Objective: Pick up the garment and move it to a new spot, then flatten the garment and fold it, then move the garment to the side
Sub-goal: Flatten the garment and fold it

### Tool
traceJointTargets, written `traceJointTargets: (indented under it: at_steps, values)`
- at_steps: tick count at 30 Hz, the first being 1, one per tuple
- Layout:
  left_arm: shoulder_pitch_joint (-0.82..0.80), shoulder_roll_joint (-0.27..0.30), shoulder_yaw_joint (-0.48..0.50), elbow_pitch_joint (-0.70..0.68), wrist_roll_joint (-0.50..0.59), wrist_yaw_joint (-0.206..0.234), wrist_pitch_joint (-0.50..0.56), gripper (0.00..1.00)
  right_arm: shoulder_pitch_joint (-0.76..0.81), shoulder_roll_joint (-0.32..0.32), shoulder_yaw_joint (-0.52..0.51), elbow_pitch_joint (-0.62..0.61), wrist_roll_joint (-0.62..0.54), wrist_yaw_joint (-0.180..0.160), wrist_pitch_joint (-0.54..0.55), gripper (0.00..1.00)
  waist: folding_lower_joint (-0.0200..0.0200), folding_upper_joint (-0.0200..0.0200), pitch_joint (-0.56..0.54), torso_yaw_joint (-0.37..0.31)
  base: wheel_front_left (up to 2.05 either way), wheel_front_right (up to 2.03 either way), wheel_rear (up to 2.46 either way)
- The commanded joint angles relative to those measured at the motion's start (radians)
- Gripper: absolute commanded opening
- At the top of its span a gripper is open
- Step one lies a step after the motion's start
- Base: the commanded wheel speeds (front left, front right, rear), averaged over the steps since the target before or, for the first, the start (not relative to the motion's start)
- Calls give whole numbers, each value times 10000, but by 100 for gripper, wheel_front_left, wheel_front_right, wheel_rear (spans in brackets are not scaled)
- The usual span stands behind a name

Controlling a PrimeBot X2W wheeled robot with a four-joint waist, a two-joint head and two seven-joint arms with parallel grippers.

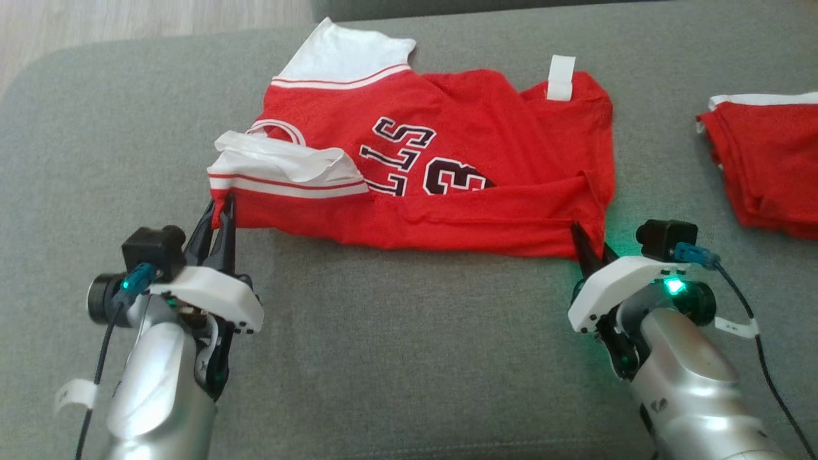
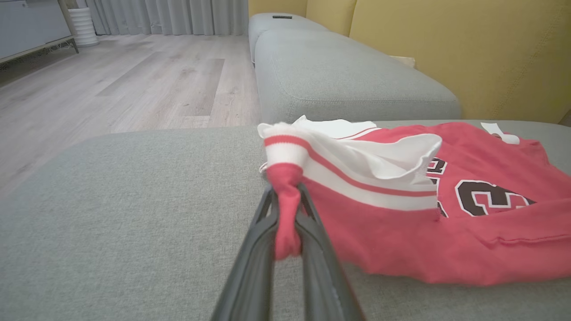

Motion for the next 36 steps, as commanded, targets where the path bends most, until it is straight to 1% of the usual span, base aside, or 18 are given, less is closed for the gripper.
traceJointTargets:
  at_steps: [1, 5, 9, 10, 17, 19, 20, 23, 26, 30, 31, 32, 33, 34, 35, 36]
  values:
    - [-92, 215, 408, -228, 94, -3, -124, 0, -255, 5, 83, -129, -191, -7, -212, 0, 0, 0, -168, -50, 0, 0, 0]
    - [146, 228, 496, -191, 77, -2, -124, 0, -164, -262, 97, -207, -483, -7, -262, 0, 0, 0, -515, -132, 0, 0, 0]
    - [420, 210, 528, -204, 70, -18, -124, 0, 50, -617, 133, -497, -605, -7, -85, 0, 0, 0, -840, -173, 0, 0, 0]
    - [571, 176, 501, -232, 73, -27, -124, 0, 204, -821, 173, -706, -639, -7, 125, 0, 0, 0, -984, -170, 0, 0, 0]
    - [1205, 39, 308, -464, 30, -104, -124, 0, 1086, -1629, 284, -1758, -542, -7, 1366, 0, 0, 0, -1441, -60, 0, 0, 0]
    - [1443, -12, 164, -478, -26, -159, -124, 0, 1470, -1836, 219, -2173, -402, -7, 1818, 0, 0, 0, -1552, -1, 0, 0, 0]
    - [1443, -12, 164, -478, -26, -159, -124, 0, 1470, -1836, 219, -2173, -402, -7, 1818, 0, 0, 0, -1552, -1, 0, 0, 0]
    - [1823, -66, -98, -429, -135, -253, -124, 0, 2104, -2140, -15, -2923, -212, -7, 2496, 0, 0, 0, -1679, 53, 0, 0, 0]
    - [2167, -99, -325, -463, -254, -310, -90, 0, 2816, -2333, -467, -3736, -99, -7, 3149, 0, 0, 0, -1746, 102, 0, 0, 0]
    - [2446, -132, -542, -624, -361, -334, 22, 0, 3765, -2221, -1254, -4776, -144, -7, 3908, 0, 0, 0, -1731, 126, 0, 0, 0]
    - [2462, -136, -569, -625, -381, -332, 27, 0, 3956, -2157, -1423, -5038, -265, -7, 4017, 73, 0, 0, -1714, 121, 0, 0, 0]
    - [2457, -141, -587, -616, -392, -310, 25, 7, 4113, -2048, -1685, -5274, -379, -7, 4065, 100, 0, 0, -1693, 107, 0, 0, 0]
    - [2438, -147, -610, -608, -394, -274, 23, 32, 4237, -1920, -1920, -5517, -531, -7, 4082, 100, 0, 0, -1670, 93, 0, 0, 0]
    - [2409, -154, -630, -597, -400, -233, 21, 82, 4332, -1760, -2124, -5774, -673, -7, 4064, 100, 0, 0, -1646, 72, 0, 0, 0]
    - [2372, -159, -638, -578, -415, -198, 15, 100, 4397, -1574, -2327, -6036, -796, -7, 4011, 100, 0, 0, -1623, 42, 0, 0, 0]
    - [2321, -163, -637, -567, -428, -172, 4, 100, 4436, -1398, -2528, -6301, -957, -7, 3912, 100, 0, 0, -1588, 9, 0, 0, 0]
